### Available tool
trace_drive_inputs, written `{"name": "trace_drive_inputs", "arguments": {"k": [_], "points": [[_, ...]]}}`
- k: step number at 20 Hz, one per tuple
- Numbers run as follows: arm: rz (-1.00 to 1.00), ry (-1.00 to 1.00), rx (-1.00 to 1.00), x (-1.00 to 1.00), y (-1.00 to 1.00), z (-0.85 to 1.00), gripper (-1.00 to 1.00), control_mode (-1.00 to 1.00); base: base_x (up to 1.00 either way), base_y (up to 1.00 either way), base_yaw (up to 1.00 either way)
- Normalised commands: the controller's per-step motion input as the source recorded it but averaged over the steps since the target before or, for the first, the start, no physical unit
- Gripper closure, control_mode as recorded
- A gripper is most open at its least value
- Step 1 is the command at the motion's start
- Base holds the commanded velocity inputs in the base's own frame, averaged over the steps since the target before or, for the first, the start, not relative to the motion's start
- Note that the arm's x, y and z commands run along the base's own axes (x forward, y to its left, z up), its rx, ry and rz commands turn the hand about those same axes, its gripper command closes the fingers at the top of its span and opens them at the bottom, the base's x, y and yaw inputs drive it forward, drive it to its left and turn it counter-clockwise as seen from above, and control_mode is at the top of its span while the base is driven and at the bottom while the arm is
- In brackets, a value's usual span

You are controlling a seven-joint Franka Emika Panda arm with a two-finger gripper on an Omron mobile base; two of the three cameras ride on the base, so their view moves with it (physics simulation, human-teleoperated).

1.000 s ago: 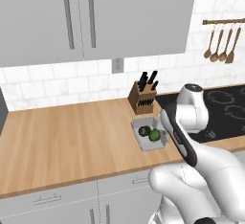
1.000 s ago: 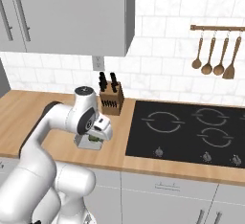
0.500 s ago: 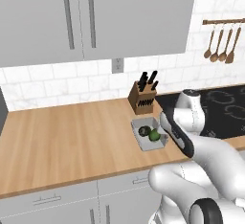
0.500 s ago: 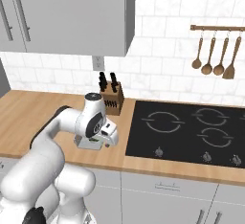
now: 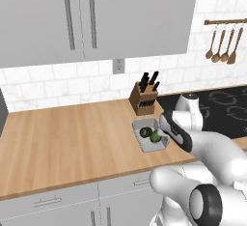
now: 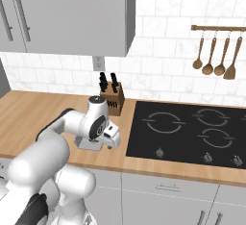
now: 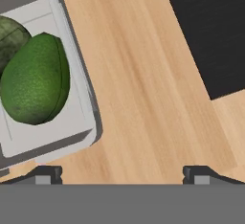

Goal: Take the meat container that has the steak and place it on the second highest rack of the freezer. Then take the vegetable container that has the cucumber and avocado and place it on the highest rack of the freezer.

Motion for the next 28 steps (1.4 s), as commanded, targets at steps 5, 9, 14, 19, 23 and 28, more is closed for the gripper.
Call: {"name": "trace_drive_inputs", "arguments": {"k": [5, 9, 14, 19, 23, 28], "points": [[-0.06, 0.01, 0.00, 0.12, 0.05, 0.00, -1.00, -1.00, 0.00, 0.00, 0.00], [-0.03, 0.00, 0.00, 0.11, 0.12, -0.03, -1.00, -1.00, 0.00, 0.00, 0.00], [-0.03, 0.01, 0.00, 0.10, 0.00, -0.24, -1.00, -1.00, 0.00, 0.00, 0.00], [-0.04, 0.04, 0.00, 0.12, -0.01, -0.38, -1.00, -1.00, 0.00, 0.00, 0.00], [-0.03, 0.05, 0.00, 0.19, 0.00, -0.30, -1.00, -1.00, 0.00, 0.00, 0.00], [-0.03, 0.07, 0.00, 0.11, -0.05, -0.31, -1.00, -1.00, 0.00, 0.00, 0.00]]}}
